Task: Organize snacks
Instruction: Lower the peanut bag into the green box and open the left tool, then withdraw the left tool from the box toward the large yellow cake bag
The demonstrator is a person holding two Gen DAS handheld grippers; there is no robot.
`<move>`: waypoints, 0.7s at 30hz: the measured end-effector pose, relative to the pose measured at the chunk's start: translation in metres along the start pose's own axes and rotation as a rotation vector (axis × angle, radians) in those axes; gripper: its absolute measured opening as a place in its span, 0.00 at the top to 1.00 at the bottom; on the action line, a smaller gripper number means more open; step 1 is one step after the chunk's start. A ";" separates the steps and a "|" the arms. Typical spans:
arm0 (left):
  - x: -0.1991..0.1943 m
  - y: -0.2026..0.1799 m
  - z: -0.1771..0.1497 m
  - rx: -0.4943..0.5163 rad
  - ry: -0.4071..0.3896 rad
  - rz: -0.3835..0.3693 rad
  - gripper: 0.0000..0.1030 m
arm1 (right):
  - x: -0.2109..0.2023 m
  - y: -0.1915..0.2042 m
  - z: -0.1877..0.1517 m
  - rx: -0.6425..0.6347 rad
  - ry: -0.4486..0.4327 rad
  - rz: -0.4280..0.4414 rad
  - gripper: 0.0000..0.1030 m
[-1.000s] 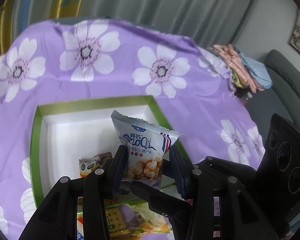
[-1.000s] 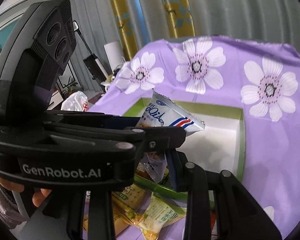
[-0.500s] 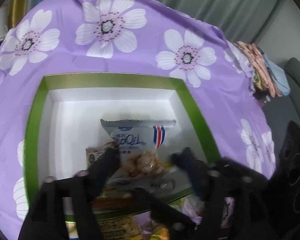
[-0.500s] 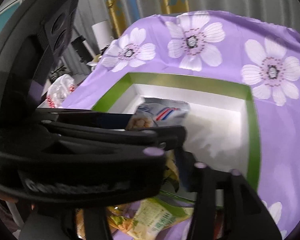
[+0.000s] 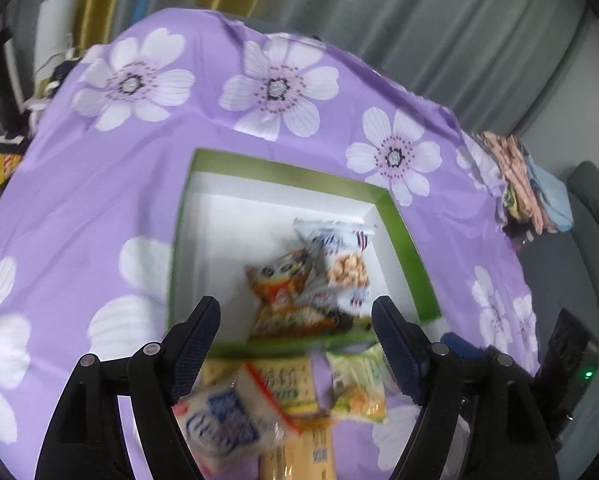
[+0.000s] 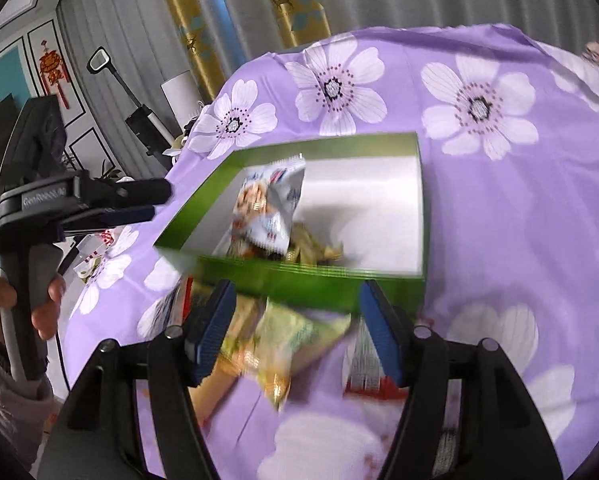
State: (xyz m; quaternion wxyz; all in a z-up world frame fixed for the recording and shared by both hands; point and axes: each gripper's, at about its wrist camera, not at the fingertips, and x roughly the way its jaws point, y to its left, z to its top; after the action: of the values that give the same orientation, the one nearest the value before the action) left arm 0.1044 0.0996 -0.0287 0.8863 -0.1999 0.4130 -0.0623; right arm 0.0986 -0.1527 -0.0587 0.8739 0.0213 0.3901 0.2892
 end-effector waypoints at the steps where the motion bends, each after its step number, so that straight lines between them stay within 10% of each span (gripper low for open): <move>1: -0.005 0.002 -0.004 -0.007 -0.005 0.003 0.24 | -0.004 0.001 -0.006 0.007 0.004 0.004 0.37; 21: -0.029 0.020 -0.105 -0.050 0.115 0.042 0.24 | -0.030 0.038 -0.058 -0.035 0.074 0.047 0.37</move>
State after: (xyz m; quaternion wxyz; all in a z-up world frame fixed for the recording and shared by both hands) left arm 0.0054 0.0941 -0.0774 0.8569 -0.2096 0.4687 -0.0449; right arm 0.0240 -0.1475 -0.0694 0.8521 0.0048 0.4163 0.3171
